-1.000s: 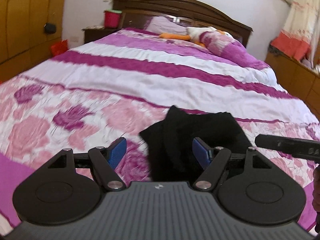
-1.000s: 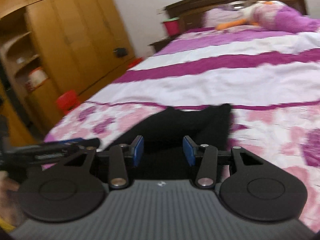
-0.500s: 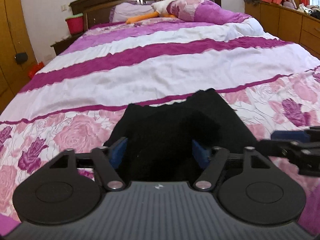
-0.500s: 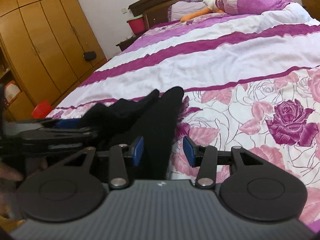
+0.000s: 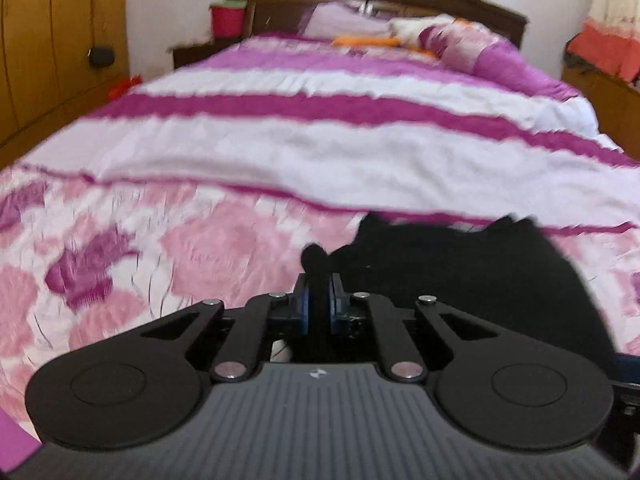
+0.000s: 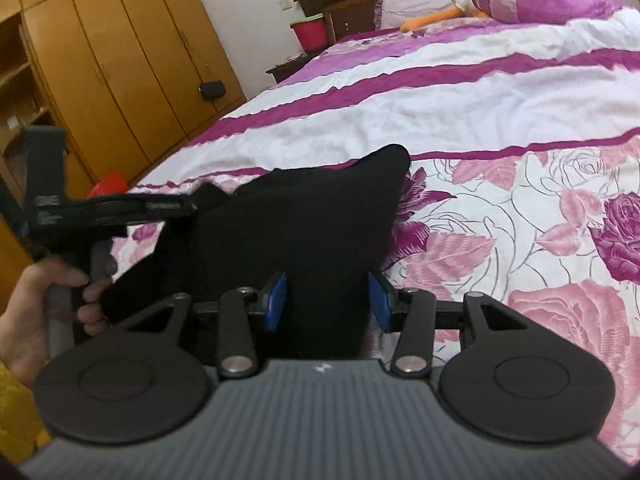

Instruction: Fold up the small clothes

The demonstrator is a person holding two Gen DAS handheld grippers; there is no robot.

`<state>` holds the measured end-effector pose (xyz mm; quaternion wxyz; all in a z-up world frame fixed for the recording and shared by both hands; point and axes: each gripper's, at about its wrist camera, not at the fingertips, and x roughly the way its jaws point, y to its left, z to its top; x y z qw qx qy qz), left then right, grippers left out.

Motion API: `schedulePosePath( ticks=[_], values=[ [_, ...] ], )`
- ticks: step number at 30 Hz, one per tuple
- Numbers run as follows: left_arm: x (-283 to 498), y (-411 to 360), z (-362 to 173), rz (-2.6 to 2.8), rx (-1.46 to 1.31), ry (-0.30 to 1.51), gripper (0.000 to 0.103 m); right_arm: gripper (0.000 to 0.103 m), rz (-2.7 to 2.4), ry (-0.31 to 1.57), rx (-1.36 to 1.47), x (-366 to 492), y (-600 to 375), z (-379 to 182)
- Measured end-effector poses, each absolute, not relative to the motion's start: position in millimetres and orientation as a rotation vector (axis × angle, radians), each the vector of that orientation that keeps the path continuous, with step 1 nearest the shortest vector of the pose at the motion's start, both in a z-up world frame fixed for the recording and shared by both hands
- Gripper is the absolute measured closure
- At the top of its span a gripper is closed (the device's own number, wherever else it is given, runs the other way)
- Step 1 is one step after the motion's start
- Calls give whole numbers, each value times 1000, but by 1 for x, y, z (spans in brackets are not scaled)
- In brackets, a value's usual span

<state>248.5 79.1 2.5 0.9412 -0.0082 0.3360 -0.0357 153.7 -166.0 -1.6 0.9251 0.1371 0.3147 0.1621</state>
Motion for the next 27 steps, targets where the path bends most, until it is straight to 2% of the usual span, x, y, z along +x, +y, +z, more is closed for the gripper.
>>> schedulePosePath(
  ticks=[7, 10, 11, 12, 14, 21, 24, 27],
  values=[
    [228, 98, 18, -115, -89, 670, 90, 52, 343, 664, 294, 154, -165, -2],
    [208, 101, 32, -149, -136, 676, 69, 52, 340, 665, 297, 152, -165, -2],
    [199, 101, 36, -158, -141, 675, 55, 52, 338, 664, 292, 151, -164, -2],
    [190, 100, 39, -171, -143, 674, 45, 52, 337, 664, 287, 151, -163, -2],
    [175, 97, 40, -194, -133, 670, 40, 52, 334, 665, 282, 150, -162, -2],
    [148, 89, 9, -123, -12, 720, 36, 51, 357, 661, 226, 145, -142, 8],
    [150, 103, -8, -83, -53, 745, 35, 51, 366, 653, 170, 144, -130, 6],
    [152, 111, -12, -91, -100, 754, 34, 43, 359, 661, 99, 143, -122, 0]
  ],
)
